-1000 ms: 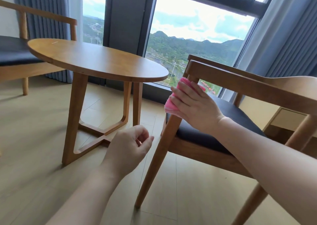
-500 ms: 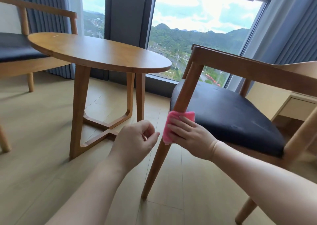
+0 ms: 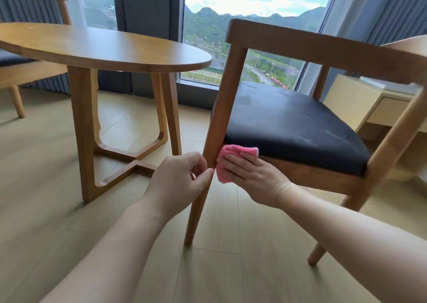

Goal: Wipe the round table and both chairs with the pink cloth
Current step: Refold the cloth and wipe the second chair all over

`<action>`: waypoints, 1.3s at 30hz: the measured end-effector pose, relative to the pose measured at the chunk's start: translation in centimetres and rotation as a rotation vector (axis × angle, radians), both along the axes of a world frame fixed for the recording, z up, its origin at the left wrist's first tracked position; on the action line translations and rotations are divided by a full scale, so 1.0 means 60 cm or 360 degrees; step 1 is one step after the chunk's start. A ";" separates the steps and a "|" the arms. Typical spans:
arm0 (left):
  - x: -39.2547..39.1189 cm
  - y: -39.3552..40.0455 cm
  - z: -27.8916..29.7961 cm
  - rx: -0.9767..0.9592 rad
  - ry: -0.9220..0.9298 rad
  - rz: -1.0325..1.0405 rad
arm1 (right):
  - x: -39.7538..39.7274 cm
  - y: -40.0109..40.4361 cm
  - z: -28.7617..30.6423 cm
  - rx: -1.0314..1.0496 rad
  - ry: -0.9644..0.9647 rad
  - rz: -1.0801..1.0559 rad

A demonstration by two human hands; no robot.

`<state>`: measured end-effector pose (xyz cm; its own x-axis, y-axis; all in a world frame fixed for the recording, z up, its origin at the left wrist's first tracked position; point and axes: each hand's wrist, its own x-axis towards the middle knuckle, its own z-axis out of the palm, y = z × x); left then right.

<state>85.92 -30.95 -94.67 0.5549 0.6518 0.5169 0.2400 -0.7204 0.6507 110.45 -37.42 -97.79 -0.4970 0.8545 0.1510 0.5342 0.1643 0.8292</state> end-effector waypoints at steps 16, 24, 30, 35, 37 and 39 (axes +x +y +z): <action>0.143 -0.103 -0.032 0.0096 0.0274 -0.0326 | 0.223 -0.234 -0.002 0.0046 0.0069 -0.0274; 0.207 -0.147 -0.037 0.0080 0.0293 -0.0383 | 0.301 -0.320 -0.010 -0.0021 0.0114 -0.0482; 0.213 -0.153 -0.042 0.0105 0.0372 -0.0384 | 0.304 -0.327 -0.010 -0.0052 0.0150 -0.0499; 0.183 -0.136 -0.035 0.0126 0.0453 -0.0355 | 0.288 -0.309 -0.001 -0.0085 0.0234 -0.0387; 0.167 -0.125 -0.029 0.0127 0.0464 -0.0327 | 0.270 -0.294 0.000 -0.0061 0.0276 -0.0359; 0.147 -0.115 -0.024 0.0129 0.0474 -0.0301 | 0.245 -0.269 0.002 -0.0040 0.0299 -0.0308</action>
<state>94.77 -37.83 -96.09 0.7957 0.4871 0.3599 0.2684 -0.8164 0.5114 125.14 -53.56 -97.65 -0.2891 0.9355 0.2029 0.7019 0.0630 0.7095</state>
